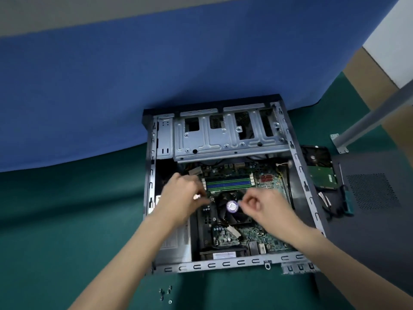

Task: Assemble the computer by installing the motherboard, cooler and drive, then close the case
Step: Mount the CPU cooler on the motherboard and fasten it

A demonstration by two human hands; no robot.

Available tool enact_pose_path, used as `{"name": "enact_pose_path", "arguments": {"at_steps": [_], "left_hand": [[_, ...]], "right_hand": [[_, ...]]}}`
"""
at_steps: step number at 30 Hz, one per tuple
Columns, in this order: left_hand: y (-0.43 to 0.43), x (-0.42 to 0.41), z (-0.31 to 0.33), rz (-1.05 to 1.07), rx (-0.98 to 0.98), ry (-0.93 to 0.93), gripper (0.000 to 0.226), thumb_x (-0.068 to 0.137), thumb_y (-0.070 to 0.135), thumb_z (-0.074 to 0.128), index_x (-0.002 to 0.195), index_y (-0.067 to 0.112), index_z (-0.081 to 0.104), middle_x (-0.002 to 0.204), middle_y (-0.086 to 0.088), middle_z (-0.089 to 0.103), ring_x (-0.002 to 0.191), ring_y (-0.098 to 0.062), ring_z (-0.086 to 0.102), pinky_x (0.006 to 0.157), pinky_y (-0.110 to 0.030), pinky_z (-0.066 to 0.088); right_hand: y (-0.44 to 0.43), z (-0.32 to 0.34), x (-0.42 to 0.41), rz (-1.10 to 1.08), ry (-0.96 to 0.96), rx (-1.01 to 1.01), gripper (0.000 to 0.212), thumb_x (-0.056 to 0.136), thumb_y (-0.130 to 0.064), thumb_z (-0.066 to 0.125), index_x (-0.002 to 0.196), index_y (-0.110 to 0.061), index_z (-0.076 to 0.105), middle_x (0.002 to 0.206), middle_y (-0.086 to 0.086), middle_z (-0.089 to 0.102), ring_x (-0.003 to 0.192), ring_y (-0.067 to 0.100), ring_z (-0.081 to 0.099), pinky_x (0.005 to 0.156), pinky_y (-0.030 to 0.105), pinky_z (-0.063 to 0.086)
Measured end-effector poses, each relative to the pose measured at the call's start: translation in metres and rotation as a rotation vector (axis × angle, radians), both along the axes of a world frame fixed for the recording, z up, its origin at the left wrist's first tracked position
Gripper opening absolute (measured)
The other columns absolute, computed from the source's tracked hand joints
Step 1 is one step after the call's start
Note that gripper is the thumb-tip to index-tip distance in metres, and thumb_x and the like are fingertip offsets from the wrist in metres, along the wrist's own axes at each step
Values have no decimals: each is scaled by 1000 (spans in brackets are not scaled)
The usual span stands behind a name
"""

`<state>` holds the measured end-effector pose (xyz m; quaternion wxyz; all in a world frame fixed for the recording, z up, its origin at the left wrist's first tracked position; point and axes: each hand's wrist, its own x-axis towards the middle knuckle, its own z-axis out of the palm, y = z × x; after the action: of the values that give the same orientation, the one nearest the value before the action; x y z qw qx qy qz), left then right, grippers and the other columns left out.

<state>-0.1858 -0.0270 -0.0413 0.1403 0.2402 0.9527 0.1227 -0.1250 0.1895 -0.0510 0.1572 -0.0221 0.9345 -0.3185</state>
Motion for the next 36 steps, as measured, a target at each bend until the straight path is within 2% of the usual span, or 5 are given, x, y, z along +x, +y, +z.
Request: {"name": "enact_pose_path", "arguments": {"at_steps": [5, 15, 26, 31, 36], "left_hand": [[27, 25, -2, -255, -226, -45, 32, 83, 47, 63, 96, 18, 65, 95, -4, 67, 93, -24, 58, 89, -32, 35], [36, 37, -8, -365, -406, -2, 15, 85, 8, 55, 80, 21, 57, 91, -6, 68, 83, -26, 65, 91, -32, 36], [37, 32, 3, -524, -516, -32, 22, 85, 1, 52, 77, 20, 46, 83, -1, 61, 88, -25, 63, 105, -40, 21], [38, 31, 0, -518, -502, -42, 21, 85, 2, 54, 79, 21, 45, 95, -2, 66, 92, -26, 63, 105, -40, 22], [31, 33, -3, -453, -392, -44, 22, 85, 8, 59, 76, 22, 44, 91, -7, 64, 88, -27, 63, 98, -34, 28]], "right_hand": [[-3, -8, 2, 77, -335, 98, 14, 87, -29, 71, 75, -22, 70, 44, -15, 48, 44, -4, 42, 69, 25, 50], [-11, -16, 7, 302, -784, 145, 37, 101, -14, 41, 135, -18, 55, 138, 2, 54, 111, 14, 57, 87, 22, 43], [-16, -23, 6, 327, -845, 188, 56, 97, -4, 31, 145, -33, 39, 147, 8, 42, 54, 8, 53, 41, 20, 37], [-15, -27, -1, 297, -996, 100, 63, 97, -3, 24, 141, -45, 39, 70, 4, 56, 35, 7, 35, 33, 17, 28], [-19, -33, -10, 389, -1162, 114, 72, 93, 2, 18, 146, -45, 29, 60, 4, 43, 32, 6, 32, 32, 13, 27]]}}
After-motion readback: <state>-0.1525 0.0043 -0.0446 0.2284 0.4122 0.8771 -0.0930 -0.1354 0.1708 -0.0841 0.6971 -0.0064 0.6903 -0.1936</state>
